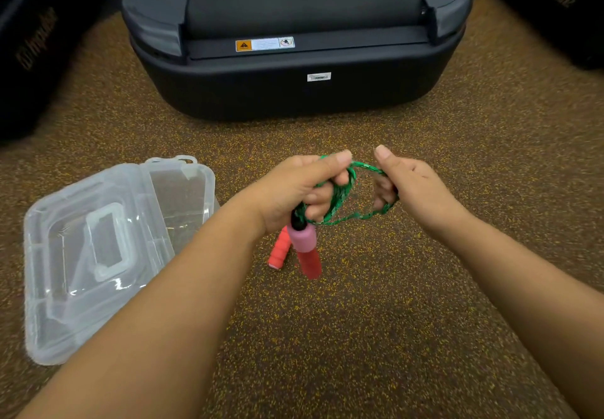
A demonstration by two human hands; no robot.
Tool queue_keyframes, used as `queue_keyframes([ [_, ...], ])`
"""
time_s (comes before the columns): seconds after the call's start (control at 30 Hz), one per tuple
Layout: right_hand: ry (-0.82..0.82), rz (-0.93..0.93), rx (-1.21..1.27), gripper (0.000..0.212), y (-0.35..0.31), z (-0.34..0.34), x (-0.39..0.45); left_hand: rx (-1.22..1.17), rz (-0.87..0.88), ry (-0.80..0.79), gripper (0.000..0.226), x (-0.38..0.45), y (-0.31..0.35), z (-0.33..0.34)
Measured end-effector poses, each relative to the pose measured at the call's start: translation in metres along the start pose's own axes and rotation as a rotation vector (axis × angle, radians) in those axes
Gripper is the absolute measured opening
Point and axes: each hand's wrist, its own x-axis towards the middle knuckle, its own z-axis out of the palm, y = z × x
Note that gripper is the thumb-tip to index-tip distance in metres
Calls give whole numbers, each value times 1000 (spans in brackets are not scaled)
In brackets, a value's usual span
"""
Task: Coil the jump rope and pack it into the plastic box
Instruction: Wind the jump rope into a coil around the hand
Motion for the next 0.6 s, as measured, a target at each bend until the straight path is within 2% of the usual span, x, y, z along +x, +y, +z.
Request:
queue_keyframes([
  [0.07,-60,36,47,42,3,2,-3,-129,15,35,32,2,0,-1],
  [0.17,-99,25,92,11,10,4,-5,-267,35,64,34,3,1,-5],
  [0.2,-100,39,150,10,11,4,-5,-286,42,73,34,3,2,-7],
  [0.27,-79,79,287,27,13,1,-5,-298,53,102,35,3,2,-9],
  [0.33,-44,89,363,34,13,0,-5,-317,62,139,36,3,1,-10],
  [0.47,75,97,361,26,14,-1,-4,-418,93,188,37,3,3,-12],
  [0.6,194,108,404,15,15,-6,-5,-412,108,213,37,5,4,-13],
])
